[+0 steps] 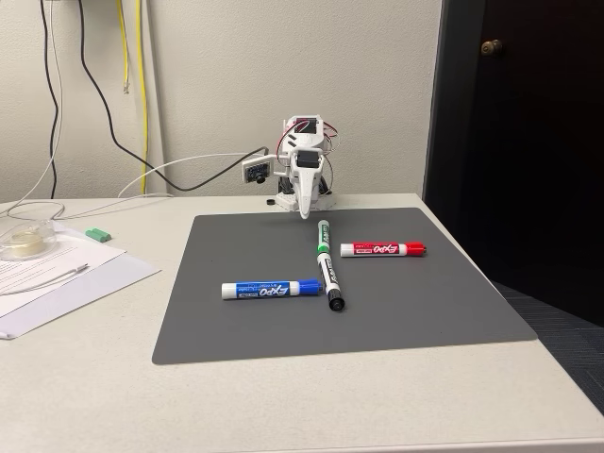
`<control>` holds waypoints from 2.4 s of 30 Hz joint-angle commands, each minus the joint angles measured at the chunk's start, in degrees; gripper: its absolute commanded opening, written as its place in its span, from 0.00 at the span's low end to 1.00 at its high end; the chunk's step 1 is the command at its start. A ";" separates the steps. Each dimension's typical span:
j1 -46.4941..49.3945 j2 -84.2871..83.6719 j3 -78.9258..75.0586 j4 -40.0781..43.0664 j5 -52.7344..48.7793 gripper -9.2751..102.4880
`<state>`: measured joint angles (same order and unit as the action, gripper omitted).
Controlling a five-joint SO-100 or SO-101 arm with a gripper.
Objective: Pick up the black marker.
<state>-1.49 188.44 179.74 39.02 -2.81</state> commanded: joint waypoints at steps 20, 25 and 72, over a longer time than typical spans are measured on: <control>-3.69 -50.80 -62.84 10.72 -27.42 0.14; -7.47 -65.21 -81.12 16.87 -36.56 0.15; -4.66 -99.32 -75.15 2.29 -96.59 0.31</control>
<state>-6.24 88.86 105.29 41.48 -98.26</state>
